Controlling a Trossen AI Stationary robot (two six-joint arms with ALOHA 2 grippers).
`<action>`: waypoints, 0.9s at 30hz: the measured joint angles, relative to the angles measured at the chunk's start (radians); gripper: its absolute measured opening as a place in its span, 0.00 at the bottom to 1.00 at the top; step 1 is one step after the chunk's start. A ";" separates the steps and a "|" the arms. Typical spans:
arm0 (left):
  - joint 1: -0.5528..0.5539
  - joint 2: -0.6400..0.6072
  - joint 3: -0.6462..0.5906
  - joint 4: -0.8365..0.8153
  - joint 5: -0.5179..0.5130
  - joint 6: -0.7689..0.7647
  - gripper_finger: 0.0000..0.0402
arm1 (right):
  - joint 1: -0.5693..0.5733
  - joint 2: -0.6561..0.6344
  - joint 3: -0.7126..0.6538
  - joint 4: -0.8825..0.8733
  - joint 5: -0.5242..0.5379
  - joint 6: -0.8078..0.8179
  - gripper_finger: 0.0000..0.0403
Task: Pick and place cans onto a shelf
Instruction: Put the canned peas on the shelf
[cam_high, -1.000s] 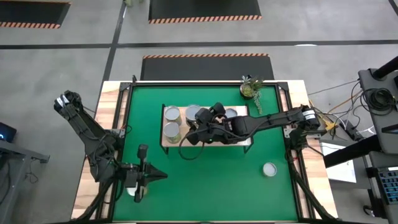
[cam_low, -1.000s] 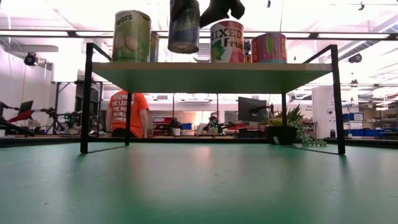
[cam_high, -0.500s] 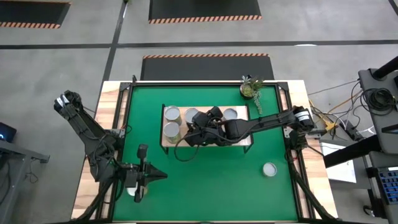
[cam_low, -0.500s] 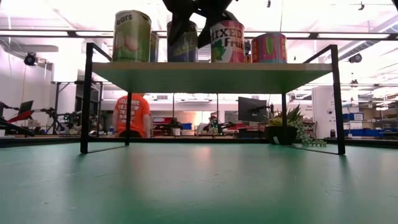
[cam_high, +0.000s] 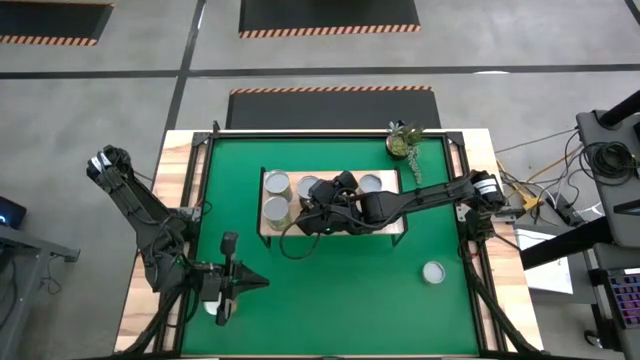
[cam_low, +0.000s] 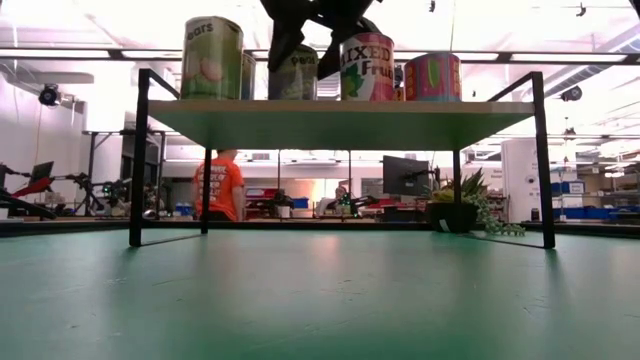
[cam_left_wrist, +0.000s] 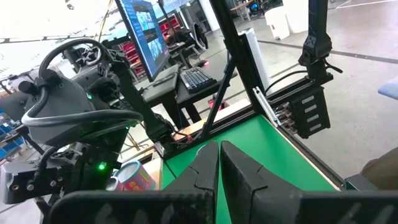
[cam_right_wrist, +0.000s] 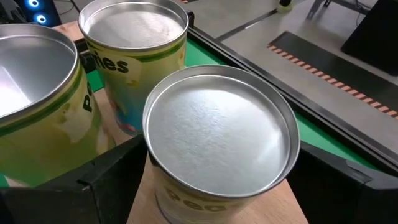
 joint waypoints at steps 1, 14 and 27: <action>0.000 0.000 0.000 0.000 0.000 0.000 0.00 | 0.000 0.000 0.004 -0.004 -0.001 -0.001 0.85; 0.000 0.000 0.000 0.000 0.000 0.000 0.00 | -0.002 -0.014 0.273 -0.303 -0.094 -0.046 0.81; 0.000 0.000 0.000 0.001 0.000 0.000 0.00 | -0.075 -0.015 0.411 -0.362 -0.447 -0.460 0.31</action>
